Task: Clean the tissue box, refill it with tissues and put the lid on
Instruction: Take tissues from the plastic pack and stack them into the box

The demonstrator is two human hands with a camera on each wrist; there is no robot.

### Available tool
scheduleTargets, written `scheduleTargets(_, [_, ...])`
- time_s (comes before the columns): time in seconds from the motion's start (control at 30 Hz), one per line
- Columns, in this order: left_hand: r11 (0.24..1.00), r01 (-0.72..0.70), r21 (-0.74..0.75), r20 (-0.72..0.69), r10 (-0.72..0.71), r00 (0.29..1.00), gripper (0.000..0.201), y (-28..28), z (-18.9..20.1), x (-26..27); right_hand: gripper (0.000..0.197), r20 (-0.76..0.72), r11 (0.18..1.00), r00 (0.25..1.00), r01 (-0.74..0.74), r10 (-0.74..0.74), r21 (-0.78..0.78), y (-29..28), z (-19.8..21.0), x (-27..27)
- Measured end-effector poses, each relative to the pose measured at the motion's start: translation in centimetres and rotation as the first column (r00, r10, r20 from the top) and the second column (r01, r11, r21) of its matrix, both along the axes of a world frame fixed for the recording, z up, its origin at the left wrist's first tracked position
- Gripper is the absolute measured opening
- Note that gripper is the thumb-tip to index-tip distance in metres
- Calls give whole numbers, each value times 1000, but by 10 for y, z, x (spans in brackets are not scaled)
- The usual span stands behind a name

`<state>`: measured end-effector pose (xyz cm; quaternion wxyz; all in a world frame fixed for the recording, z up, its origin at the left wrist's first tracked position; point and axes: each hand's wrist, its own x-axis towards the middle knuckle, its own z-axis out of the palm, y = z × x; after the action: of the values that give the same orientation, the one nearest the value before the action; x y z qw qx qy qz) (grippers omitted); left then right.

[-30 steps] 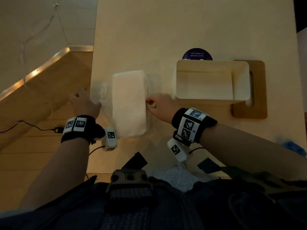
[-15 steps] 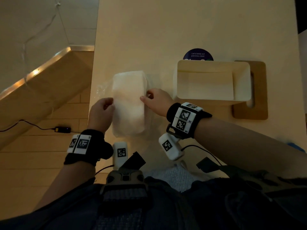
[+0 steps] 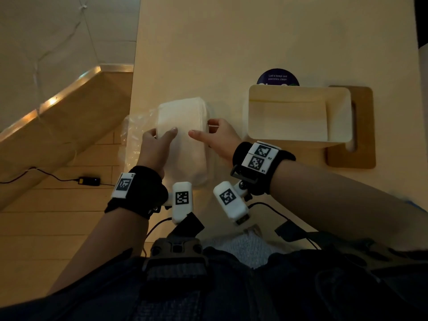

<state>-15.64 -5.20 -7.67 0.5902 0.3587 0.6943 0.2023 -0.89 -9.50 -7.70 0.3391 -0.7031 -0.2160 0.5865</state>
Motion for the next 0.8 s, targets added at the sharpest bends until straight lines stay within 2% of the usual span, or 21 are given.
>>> scheduleTargets(0.07, [999, -15, -32, 66, 17, 998, 71, 0, 1, 1, 101, -102, 998, 993, 64, -66, -18, 2, 0, -4])
scheduleTargets(0.13, [999, -29, -34, 116, 33, 993, 54, -2, 3, 1, 111, -153, 994, 982, 107, -107, -4, 2, -13, -5])
scheduleTargets(0.27, [1000, -15, 8, 155, 14, 988, 59, -7, 6, 0, 97, -311, 986, 938, 168, -154, 19, 0, -8, -4])
scheduleTargets(0.37, [999, 9, 51, 210, -20, 978, 60, -9, 8, -7, 103, -391, 984, 910, 173, -139, 51, 1, -3, -5])
scheduleTargets(0.4, [997, 39, 64, 241, -54, 969, 59, -10, 10, -9, 100, -419, 985, 901, 156, -113, 70, 0, 0, -4])
scheduleTargets(0.5, [981, 163, 106, 344, -190, 919, 46, -9, 14, -16, 63, -485, 981, 874, 103, -12, 161, -1, 2, -1])
scheduleTargets(0.53, [976, 187, 114, 362, -216, 907, 44, -8, 16, -17, 62, -489, 980, 872, 97, 2, 176, -1, 0, 0])
scheduleTargets(0.67, [967, 208, 151, 387, -251, 887, 43, -5, 22, -21, 95, -431, 976, 902, 69, 27, 206, -2, 3, -3])
scheduleTargets(0.8, [963, 224, 153, 369, -266, 891, 57, -3, 23, -17, 108, -382, 977, 920, -1, 85, 214, -5, 5, -3])
